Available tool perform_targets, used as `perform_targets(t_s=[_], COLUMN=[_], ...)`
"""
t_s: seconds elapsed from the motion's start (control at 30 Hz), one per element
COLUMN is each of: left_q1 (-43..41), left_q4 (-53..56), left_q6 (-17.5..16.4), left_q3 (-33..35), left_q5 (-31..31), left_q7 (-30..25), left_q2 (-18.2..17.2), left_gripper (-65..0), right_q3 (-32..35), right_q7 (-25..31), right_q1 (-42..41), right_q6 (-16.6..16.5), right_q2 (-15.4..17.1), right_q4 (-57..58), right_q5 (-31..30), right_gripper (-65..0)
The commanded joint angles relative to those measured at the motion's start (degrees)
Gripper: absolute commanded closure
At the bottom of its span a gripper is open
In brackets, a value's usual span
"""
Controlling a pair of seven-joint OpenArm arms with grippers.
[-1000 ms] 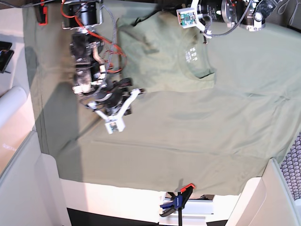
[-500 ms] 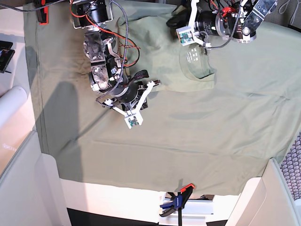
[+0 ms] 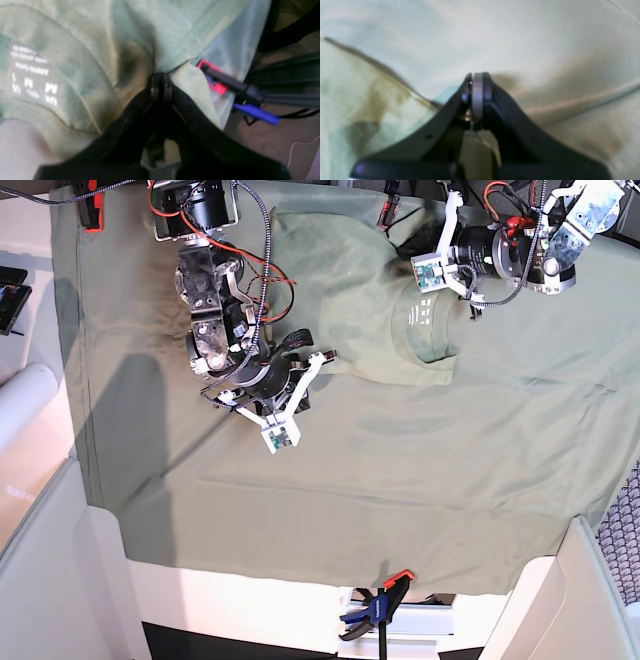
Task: Fold the T-shirt properly
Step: 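Grasp the folded shirt's edges with both grippers, then fold the shirt bundle over toward the right gripper with the left gripper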
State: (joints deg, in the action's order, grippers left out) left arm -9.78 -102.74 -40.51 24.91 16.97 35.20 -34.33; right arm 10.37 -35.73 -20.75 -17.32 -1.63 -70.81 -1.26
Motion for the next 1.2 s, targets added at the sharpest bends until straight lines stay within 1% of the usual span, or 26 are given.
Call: perform_targets(t_s=[0.0, 0.1, 0.2, 0.3, 0.5, 0.73, 0.8, 0.93, 1.03, 1.17], left_q1=[0.7, 1.4, 2.8, 5.1, 9.4, 15.5, 17.5, 22.3, 26.3, 31.5], left_q4=[-0.3, -0.3, -0.3, 0.5, 6.3, 13.7, 16.1, 21.6, 25.9, 31.2], left_q6=[1.1, 1.1, 1.1, 1.1, 1.1, 1.1, 1.1, 1.1, 1.1, 1.1], left_q3=[-0.5, -0.5, -0.5, -0.5, -0.5, -0.5, -0.5, -0.3, 2.0, 7.7], left_q5=[-2.7, -2.7, -2.7, -2.7, -2.7, -2.7, -2.7, -2.6, -2.6, -2.7], left_q7=[2.3, 2.2, 2.1, 1.9, 0.4, -4.0, -4.6, -4.9, -5.9, -7.3], left_q2=[-1.2, -1.6, -1.6, -1.6, -1.6, -1.5, -1.0, 1.2, 2.6, 3.0], left_gripper=[0.0, 0.0, 0.0, 0.0, 0.0, 0.0, 0.0, 0.0, 0.0, 0.0], right_q3=[-0.1, -0.1, -0.1, -0.1, -0.1, -0.1, -0.1, -0.1, -0.1, -0.1], right_q7=[0.7, 0.5, -1.8, -2.5, -3.1, -4.3, -4.4, -4.8, -5.9, -8.3], right_q1=[-1.0, -0.3, 0.0, 0.6, 1.9, 2.5, 2.5, 2.5, 2.5, 2.6], right_q6=[-0.1, -0.1, -0.1, -0.1, -0.3, -0.5, -0.5, -0.5, -0.5, -0.5], right_q2=[-0.3, -0.3, -0.2, -0.3, 0.1, 1.0, 1.0, 1.0, 1.0, 1.0], right_q4=[-0.9, -0.9, -0.9, -0.9, -1.0, -1.6, -2.2, -3.7, -3.9, -3.9], right_q5=[-0.2, -0.2, -0.3, -0.3, -0.3, -0.3, -0.3, -0.3, -1.6, -4.5], right_gripper=[0.0, 0.0, 0.0, 0.0, 0.0, 0.0, 0.0, 0.0, 0.0, 0.0])
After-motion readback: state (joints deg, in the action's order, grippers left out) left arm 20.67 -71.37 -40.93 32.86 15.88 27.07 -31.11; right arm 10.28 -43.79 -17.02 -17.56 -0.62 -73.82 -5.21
